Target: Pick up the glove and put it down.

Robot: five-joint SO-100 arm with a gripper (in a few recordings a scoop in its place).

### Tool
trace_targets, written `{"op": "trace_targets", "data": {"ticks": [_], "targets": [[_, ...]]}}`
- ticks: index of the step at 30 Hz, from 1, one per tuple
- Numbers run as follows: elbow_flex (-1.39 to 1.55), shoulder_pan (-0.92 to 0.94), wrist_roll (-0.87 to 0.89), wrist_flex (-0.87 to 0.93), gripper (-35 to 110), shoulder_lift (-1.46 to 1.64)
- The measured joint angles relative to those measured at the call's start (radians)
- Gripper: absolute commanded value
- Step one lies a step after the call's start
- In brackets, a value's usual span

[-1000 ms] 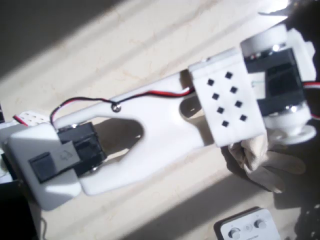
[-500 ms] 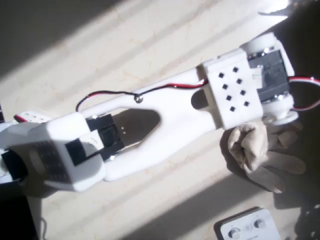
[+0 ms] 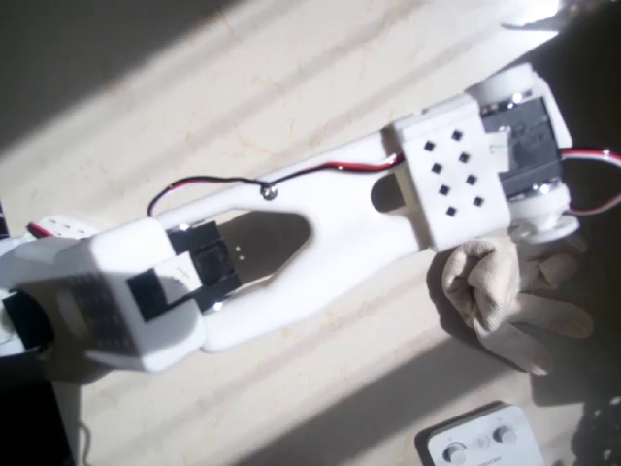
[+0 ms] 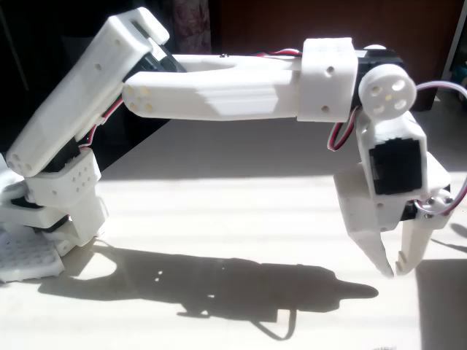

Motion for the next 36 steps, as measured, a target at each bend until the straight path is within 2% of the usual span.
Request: {"op": "trace_targets", "data": {"ticks": [10,15,28,36], "targets": [[0.003,0.000,0.002,0.000,1,0.003],[0.060,0.000,0.002,-0.020,1,0.146],[0.758,0.003,0.002,-0.402,1,0.796],[1.172,0.005,0.002,-0.451,1,1.180]]}}
